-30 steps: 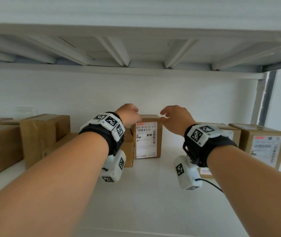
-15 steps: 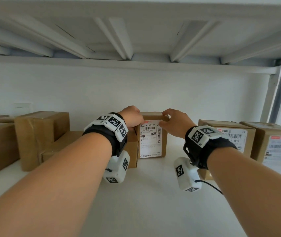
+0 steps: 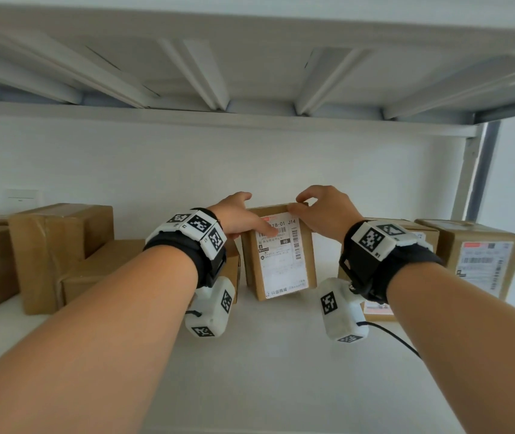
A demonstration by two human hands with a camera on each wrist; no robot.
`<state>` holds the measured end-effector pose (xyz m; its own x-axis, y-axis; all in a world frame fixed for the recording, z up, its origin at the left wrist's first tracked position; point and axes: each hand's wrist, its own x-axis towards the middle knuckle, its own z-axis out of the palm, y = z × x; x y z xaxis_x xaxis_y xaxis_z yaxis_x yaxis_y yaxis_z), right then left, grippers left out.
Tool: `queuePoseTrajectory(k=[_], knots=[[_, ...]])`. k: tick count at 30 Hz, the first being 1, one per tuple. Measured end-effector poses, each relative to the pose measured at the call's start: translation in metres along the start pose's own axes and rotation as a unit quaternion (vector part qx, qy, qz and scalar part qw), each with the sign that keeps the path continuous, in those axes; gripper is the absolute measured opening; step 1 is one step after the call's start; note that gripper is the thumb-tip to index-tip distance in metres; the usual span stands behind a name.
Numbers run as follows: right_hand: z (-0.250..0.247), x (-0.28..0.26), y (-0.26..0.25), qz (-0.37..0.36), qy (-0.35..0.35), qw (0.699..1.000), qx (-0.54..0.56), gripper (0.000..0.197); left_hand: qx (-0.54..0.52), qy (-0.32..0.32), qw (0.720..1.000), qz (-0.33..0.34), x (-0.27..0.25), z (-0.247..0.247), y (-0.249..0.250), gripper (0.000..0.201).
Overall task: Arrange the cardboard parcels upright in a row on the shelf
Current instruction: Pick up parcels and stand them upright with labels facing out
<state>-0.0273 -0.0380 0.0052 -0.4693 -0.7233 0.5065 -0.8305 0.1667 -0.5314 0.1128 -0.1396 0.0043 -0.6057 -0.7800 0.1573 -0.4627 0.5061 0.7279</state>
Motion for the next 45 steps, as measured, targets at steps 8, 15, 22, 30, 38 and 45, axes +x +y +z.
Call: queuePoseTrajectory(k=[8, 15, 22, 30, 38, 45], knots=[[-0.017, -0.018, 0.012, -0.005, 0.009, 1.000, -0.011, 0.029, -0.077, -0.003, 0.997, 0.025, -0.012, 0.003, 0.009, 0.097], [-0.037, -0.026, 0.014, -0.029, 0.074, 0.995, -0.066, 0.027, -0.103, -0.047, 0.993, 0.031, -0.014, 0.015, 0.006, 0.083], [-0.061, -0.036, 0.038, 0.052, 0.001, 0.994, -0.098, 0.036, -0.112, -0.076, 0.990, 0.042, -0.009, 0.029, 0.007, 0.083], [-0.056, -0.039, 0.043, 0.073, -0.064, 0.979, -0.178, 0.037, -0.077, -0.086, 0.992, 0.051, -0.004, 0.032, 0.012, 0.081], [-0.051, -0.022, 0.041, 0.102, -0.070, 0.981, -0.148, 0.013, -0.050, -0.091, 0.994, 0.042, -0.003, 0.032, 0.015, 0.079], [-0.049, -0.023, 0.038, 0.081, -0.069, 0.978, -0.177, 0.032, -0.036, -0.108, 0.993, 0.028, -0.006, 0.028, 0.019, 0.075]])
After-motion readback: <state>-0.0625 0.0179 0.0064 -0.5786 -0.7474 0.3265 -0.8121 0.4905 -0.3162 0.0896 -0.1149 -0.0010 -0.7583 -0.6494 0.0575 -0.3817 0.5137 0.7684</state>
